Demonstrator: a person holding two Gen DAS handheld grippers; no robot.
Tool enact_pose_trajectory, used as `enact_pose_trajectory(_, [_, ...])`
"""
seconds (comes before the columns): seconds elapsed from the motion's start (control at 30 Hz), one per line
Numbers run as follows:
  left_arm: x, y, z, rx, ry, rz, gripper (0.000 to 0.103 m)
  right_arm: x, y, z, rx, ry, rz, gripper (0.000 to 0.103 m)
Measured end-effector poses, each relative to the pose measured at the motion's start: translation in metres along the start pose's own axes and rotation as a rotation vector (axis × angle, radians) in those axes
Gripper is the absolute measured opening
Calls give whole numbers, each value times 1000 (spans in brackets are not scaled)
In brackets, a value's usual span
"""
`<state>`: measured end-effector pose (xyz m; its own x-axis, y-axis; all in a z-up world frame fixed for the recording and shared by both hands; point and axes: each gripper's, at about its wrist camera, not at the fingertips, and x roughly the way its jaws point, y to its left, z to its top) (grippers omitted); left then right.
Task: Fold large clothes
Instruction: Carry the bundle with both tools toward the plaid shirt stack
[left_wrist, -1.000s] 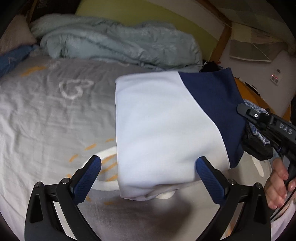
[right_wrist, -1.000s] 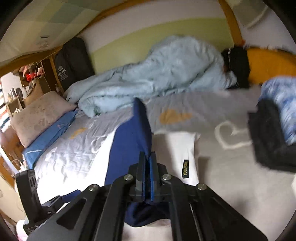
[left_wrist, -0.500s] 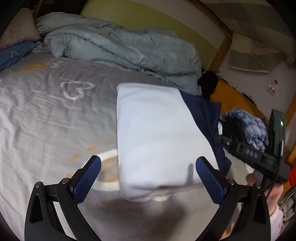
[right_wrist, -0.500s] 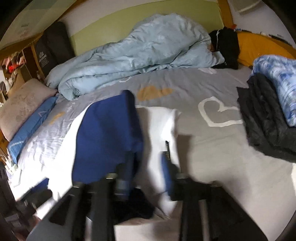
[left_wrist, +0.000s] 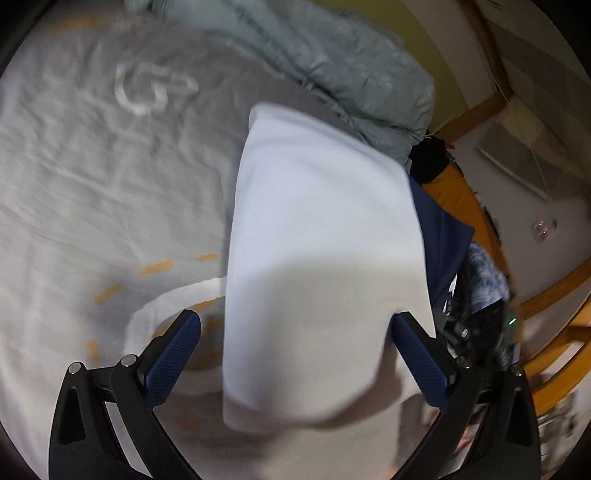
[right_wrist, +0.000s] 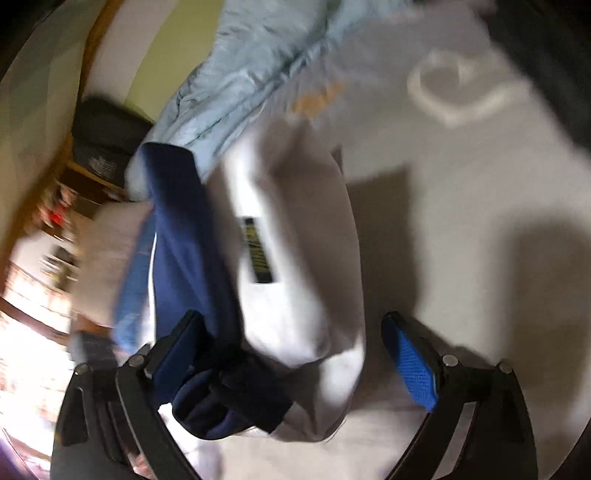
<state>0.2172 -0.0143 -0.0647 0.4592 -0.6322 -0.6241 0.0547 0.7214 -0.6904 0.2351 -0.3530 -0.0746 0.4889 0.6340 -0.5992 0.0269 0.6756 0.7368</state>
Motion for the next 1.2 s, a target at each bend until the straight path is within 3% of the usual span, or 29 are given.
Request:
enact_pose_trajectory(0.07, [15,7,6,-29,66,-86,103,3,2,-2,-37,-13,1,90])
enact_pose_trajectory(0.1, [21,14,9,-53,88,-126,103,4,6,-5,-67,-24,-5,81])
enact_pose_trajectory(0.17, [29,22,18,-98,104,-186,103,11,7,-7,-71,-18,62,76])
enact_pose_trajectory(0.23, [34,16,23,-92,113,-199,101,17,2,-5,-48,-12,104,75])
enact_pose_trajectory(0.3, [31,6,23,-69,89,-182,91,16,3,-6,-42,-29,124,69])
enact_pose_trajectory(0.4, [11,-18,20,69,36,-165,77,6,6,-6,-20,-51,146,63])
enact_pose_trajectory(0.67, [-20,-79,26,131,-4,-257,75,-65,57,-5,-139,-164,119,62])
enact_pose_trajectory(0.97, [-14,-251,41,368,-27,-354,75,-209,63,23,-164,-408,132,62])
enact_pose_trajectory(1.1, [25,-338,38,452,5,-412,75,-284,42,45,-137,-527,105,62])
enact_pose_trajectory(1.2, [63,-382,34,468,33,-474,75,-332,15,52,-128,-611,67,63])
